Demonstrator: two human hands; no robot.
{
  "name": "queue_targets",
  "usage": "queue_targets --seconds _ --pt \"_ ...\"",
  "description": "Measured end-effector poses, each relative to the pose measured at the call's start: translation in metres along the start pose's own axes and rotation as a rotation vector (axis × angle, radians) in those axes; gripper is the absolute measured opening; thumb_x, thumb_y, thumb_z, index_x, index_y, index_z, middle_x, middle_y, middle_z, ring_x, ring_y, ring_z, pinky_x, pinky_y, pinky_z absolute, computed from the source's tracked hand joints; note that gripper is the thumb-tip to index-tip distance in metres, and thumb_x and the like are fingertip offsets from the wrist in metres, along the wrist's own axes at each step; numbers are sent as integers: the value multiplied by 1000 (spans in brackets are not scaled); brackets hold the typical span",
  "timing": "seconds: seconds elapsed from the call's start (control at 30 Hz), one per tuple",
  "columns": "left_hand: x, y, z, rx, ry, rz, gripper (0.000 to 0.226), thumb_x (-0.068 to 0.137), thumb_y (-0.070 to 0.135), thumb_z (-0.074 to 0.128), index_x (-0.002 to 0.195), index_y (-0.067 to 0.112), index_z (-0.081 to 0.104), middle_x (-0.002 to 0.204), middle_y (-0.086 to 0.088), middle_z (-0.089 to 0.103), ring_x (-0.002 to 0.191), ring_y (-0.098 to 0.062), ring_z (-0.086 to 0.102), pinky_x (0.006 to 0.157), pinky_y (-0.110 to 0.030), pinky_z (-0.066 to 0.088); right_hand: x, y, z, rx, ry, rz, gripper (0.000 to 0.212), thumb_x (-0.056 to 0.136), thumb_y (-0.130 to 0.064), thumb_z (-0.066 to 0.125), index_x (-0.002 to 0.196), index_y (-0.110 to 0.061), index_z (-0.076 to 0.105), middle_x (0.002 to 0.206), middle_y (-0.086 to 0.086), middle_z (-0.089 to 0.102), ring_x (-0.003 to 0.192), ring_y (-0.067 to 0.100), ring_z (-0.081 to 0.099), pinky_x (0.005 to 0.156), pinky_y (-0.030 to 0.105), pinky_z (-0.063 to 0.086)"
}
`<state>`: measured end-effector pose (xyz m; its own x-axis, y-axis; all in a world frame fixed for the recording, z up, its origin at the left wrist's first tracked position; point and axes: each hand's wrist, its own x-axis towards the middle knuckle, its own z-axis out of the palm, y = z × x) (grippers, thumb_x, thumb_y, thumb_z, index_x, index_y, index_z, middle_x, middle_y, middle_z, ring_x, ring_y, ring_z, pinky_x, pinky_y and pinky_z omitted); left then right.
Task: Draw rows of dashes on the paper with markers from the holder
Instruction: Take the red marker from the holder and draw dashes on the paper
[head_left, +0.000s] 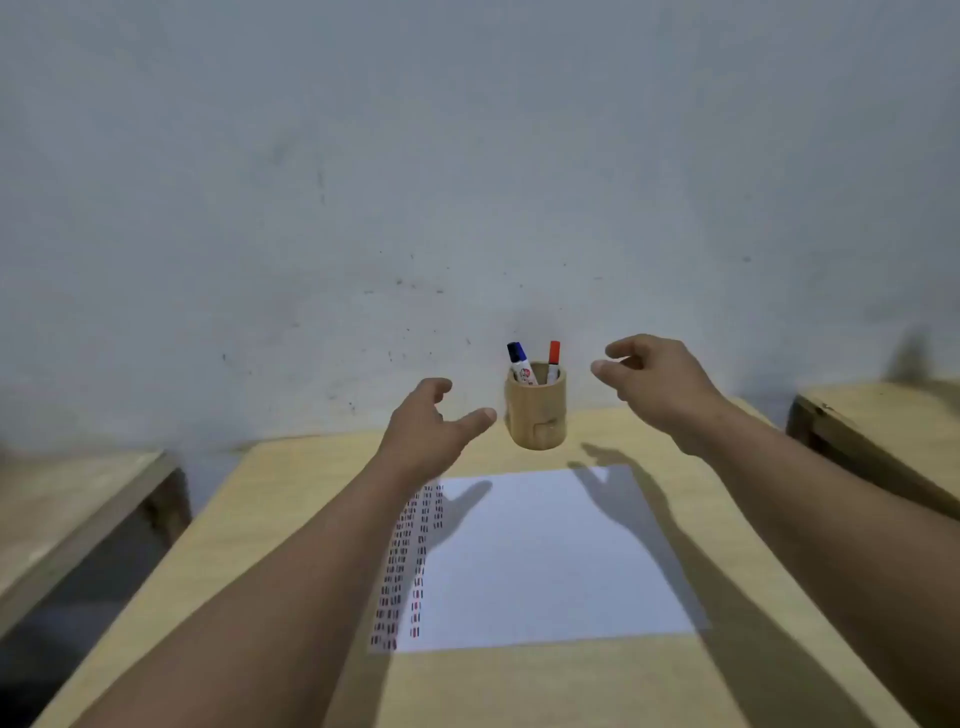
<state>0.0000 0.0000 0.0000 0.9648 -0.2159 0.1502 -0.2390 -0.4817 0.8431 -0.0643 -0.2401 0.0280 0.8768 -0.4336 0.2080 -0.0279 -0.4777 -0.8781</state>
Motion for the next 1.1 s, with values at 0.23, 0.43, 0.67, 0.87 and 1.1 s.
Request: queue_targets --seconds 0.23,0.43,0.67,0.87,1.1 --pt "69 -17 45 -41 -132 -54 104 63 45 85 147 26 26 152 1 36 130 -20 44 100 -41 45 66 19 35 62 -29 93 44 89 -37 69 126 -13 63 116 7 66 107 27 64 90 37 49" --pt "101 -21 88 -160 -206 -25 95 63 22 88 141 24 35 132 11 54 108 -1 57 87 -25 50 99 35 67 80 -35 152 47 89 -34 71 127 -8 63 117 3 66 105 18 59 87 31 44" --pt "119 -25 109 -258 -175 -41 82 50 25 89 122 29 51 109 10 68 99 -11 66 86 -40 58 114 37 90 108 22 157 19 85 -28 74 98 -14 69 87 -1 71 90 19 69 87 43 58" --pt "118 -25 108 -246 -181 -24 80 57 20 90 125 26 48 110 9 66 98 -10 64 81 -30 57 117 36 93 74 32 160 13 87 -22 72 84 -10 74 88 8 75 88 25 72 83 41 60" --pt "112 -23 110 -264 -162 -9 80 56 20 91 125 27 49 111 10 65 100 -11 63 84 -32 55 113 0 70 217 47 12 9 93 -19 67 96 -11 67 87 0 66 76 9 59 67 20 46"
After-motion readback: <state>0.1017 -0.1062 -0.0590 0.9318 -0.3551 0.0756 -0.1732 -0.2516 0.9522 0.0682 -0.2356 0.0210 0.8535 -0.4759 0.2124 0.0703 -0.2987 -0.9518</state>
